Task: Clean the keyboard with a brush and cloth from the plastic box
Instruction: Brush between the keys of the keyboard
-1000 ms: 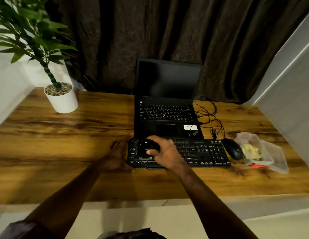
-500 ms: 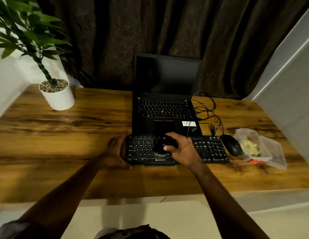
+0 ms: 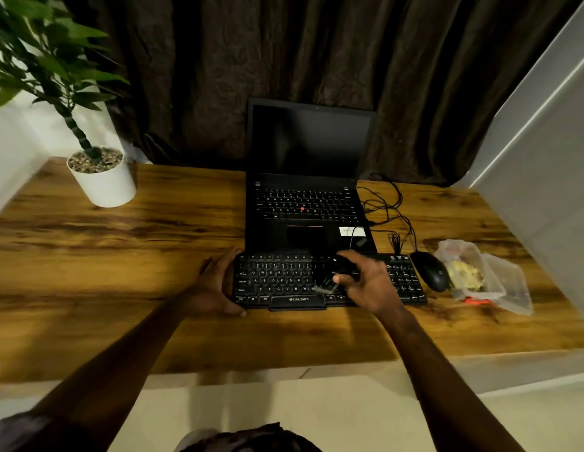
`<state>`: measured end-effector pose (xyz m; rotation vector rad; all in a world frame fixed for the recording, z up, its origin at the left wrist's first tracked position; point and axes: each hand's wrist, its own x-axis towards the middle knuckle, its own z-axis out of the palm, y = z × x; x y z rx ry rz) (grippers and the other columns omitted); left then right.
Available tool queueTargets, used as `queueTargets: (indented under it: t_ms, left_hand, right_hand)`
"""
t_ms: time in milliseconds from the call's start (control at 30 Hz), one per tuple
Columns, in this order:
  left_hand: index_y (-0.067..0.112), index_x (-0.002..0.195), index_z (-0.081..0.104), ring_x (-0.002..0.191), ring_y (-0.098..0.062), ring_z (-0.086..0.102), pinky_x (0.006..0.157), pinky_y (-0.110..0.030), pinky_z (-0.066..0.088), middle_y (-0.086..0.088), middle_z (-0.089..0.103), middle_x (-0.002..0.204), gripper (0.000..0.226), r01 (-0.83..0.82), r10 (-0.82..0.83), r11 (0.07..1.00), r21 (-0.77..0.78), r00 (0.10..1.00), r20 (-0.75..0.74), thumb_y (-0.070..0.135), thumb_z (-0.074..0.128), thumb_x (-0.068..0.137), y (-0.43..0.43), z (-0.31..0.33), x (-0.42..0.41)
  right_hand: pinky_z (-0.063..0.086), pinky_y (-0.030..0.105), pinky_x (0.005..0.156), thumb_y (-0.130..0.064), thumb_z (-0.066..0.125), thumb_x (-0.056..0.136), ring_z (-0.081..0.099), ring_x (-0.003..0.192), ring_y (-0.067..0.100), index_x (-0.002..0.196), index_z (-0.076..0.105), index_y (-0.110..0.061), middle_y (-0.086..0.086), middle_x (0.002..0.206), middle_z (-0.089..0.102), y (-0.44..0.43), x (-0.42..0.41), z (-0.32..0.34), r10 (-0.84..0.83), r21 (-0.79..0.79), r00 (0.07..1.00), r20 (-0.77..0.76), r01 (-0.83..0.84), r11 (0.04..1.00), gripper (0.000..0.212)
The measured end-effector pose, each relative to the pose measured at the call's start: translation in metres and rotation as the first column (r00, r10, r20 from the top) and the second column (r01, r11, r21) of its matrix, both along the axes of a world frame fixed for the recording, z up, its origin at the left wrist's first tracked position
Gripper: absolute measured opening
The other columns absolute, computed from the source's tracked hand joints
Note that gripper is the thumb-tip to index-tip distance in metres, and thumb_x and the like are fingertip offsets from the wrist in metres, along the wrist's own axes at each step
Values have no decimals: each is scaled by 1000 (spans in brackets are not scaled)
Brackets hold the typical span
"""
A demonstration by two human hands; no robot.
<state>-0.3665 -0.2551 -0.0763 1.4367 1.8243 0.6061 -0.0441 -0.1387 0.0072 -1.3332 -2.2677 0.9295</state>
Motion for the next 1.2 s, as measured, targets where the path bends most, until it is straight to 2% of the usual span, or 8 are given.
queueTargets:
  t_ms: [100, 200, 267, 400, 567, 733, 933, 1200]
  left_hand:
    - [43, 154, -7, 149, -29, -14, 120, -53, 3, 10, 3, 165, 148, -29, 29, 999, -23, 1000, 4, 34, 97, 49, 1, 1, 2]
    - [40, 154, -9, 149, -30, -15, 119, -52, 3, 6, 2, 165, 147, -42, 41, 999, -22, 999, -22, 31, 97, 52, 1, 4, 5]
    - [38, 155, -8, 149, -31, -15, 119, -50, 1, 6, 3, 165, 146, -40, 40, 999, -24, 999, -23, 30, 97, 53, 0, 5, 6]
    - [45, 155, -2, 149, -30, -12, 120, -54, 5, 12, 6, 164, 146, -20, 20, 1000, -7, 1000, 0, 34, 97, 48, 1, 1, 1]
    - [47, 154, 1, 149, -30, -11, 120, -52, 0, 10, 4, 165, 148, 18, -18, 1000, 10, 1000, 22, 53, 91, 38, 1, -5, -4]
    - [44, 154, -5, 150, -28, -11, 121, -49, 0, 6, 6, 165, 150, -1, 1, 1000, -9, 1000, 12, 46, 94, 41, 3, -4, 0]
    - [49, 153, -4, 151, -28, -6, 122, -51, 3, 5, 10, 164, 152, 9, -9, 1000, -1, 999, -31, 61, 87, 32, 5, -15, -7]
    - [52, 152, 0, 150, -28, -2, 120, -58, 10, 11, 9, 164, 149, 37, -36, 999, 20, 999, -30, 64, 89, 33, 4, -14, -8]
  right_hand:
    - [52, 6, 81, -11, 73, 89, 62, 99, 5, 134, 58, -27, -2, 115, 68, -6, -18, 1, 33, -20, 999, 24, -32, 999, 50]
    - [39, -6, 66, -10, 71, 90, 55, 93, -6, 134, 59, -26, -5, 114, 64, -8, -33, -7, 62, -39, 998, 11, -61, 997, 48]
    - [41, -6, 66, -8, 71, 91, 50, 87, -12, 134, 59, -23, -10, 110, 59, -7, -31, -9, 48, -62, 999, -5, -49, 997, 48]
    - [56, 14, 82, -10, 74, 87, 65, 102, 8, 132, 58, -33, 1, 119, 66, 5, -4, -9, 3, -37, 1000, 22, -2, 999, 52]
    - [50, 4, 76, -8, 76, 86, 68, 103, 13, 133, 59, -28, -2, 111, 68, 12, 20, -9, -62, 20, 997, 52, 61, 998, 55]
    - [60, 37, 90, -21, 75, 86, 66, 106, 17, 127, 52, -55, 5, 121, 64, 5, -8, -16, 21, -11, 998, 60, -20, 1000, 57]
    - [56, 32, 97, -9, 74, 87, 66, 109, 14, 131, 61, -27, 4, 120, 70, 2, -18, -12, 24, -42, 999, -37, -26, 999, 50]
    - [54, 31, 96, -10, 76, 86, 65, 107, 16, 133, 60, -25, 5, 119, 69, 19, 31, -5, -93, 23, 996, 13, 93, 995, 52]
